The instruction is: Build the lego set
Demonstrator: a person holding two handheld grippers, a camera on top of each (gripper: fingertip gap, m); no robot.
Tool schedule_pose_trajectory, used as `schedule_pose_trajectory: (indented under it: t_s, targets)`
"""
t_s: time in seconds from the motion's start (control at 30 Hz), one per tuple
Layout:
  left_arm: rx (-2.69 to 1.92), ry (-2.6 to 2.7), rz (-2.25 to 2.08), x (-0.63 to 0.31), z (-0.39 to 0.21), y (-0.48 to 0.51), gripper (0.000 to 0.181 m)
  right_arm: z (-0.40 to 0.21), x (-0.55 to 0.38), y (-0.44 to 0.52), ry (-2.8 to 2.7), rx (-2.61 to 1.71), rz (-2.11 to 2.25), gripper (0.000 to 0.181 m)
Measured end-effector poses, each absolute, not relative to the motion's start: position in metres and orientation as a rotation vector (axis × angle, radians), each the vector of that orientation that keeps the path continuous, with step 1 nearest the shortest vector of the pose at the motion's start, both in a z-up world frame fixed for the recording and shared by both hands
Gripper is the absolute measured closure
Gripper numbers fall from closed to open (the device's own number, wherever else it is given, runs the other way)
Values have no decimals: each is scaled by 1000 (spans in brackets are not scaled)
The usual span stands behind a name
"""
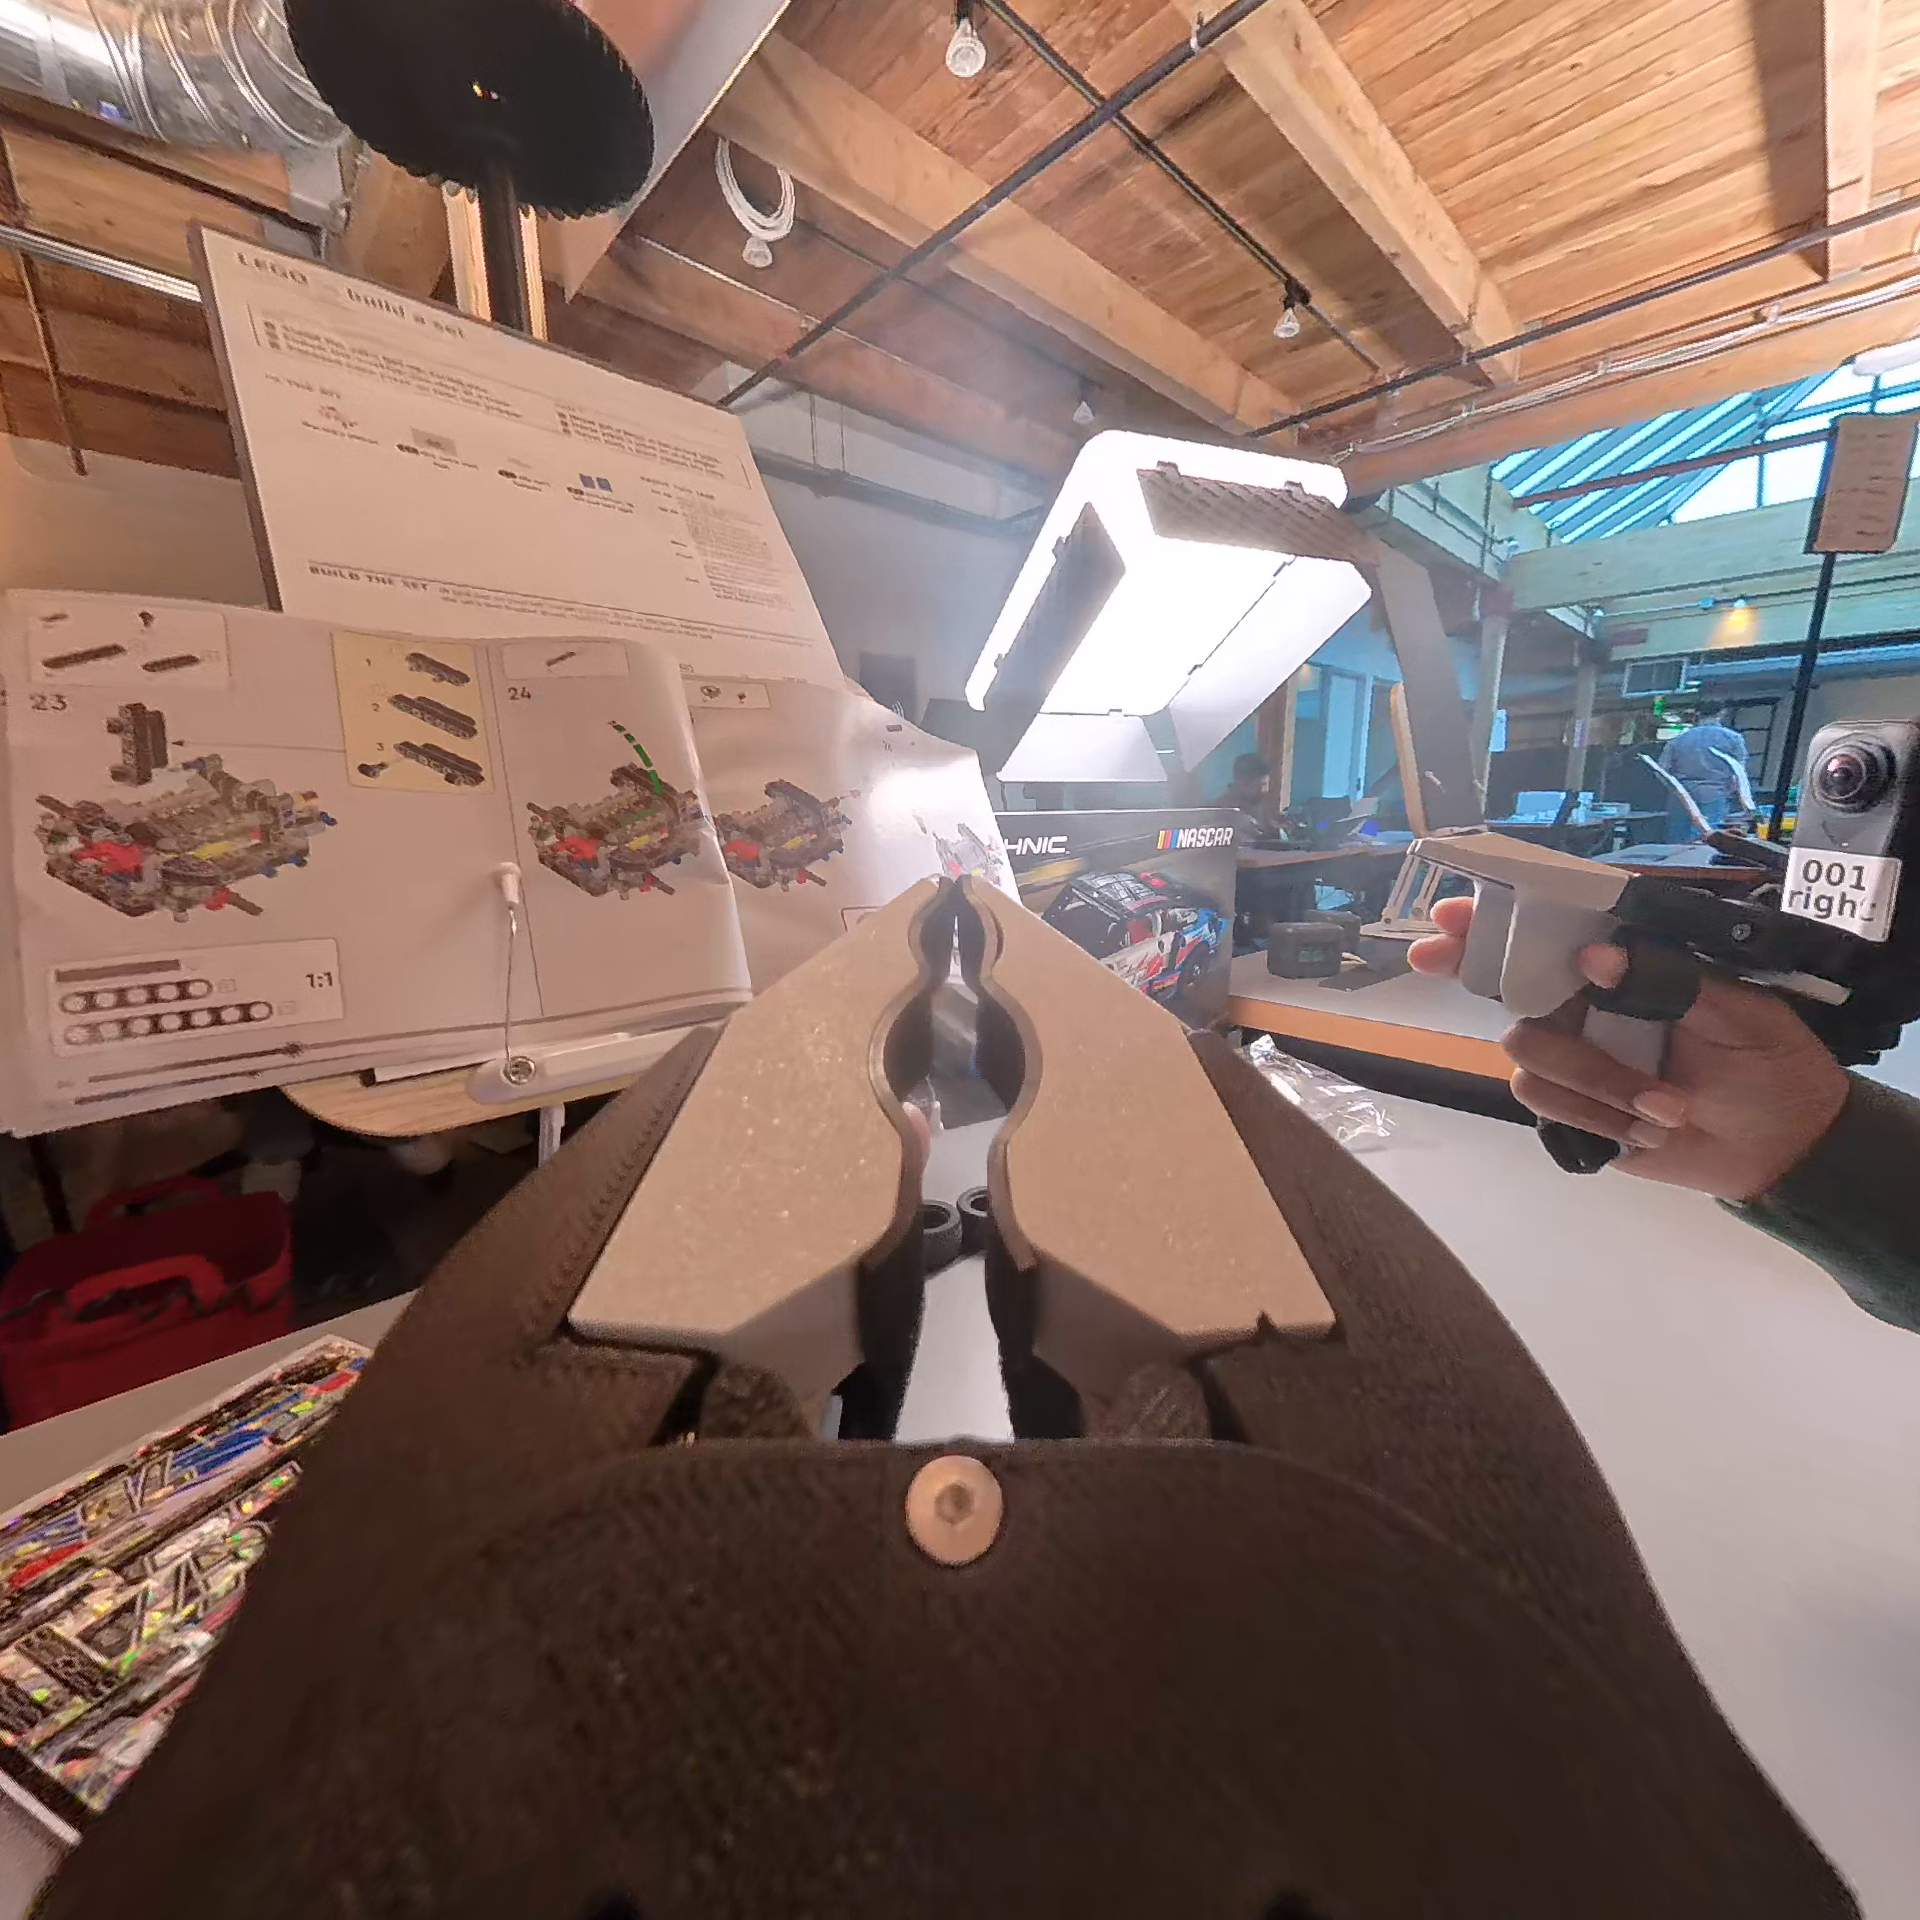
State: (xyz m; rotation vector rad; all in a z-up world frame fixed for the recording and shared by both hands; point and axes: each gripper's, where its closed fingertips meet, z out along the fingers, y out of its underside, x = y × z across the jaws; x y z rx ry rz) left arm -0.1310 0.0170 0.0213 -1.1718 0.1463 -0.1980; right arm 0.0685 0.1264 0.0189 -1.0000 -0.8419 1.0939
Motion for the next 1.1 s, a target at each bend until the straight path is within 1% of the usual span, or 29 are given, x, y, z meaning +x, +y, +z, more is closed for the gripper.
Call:
schedule_pose_trajectory:
  t_s: [0.43,1.1]
  targets:
    - [-1248,107,-146,-142,-2,9,181,18,66,117,-915,-978,1127,181]
    - [-1272,40,-35,-165,-11,2,181,13,60,114,-947,-1002,1139,181]
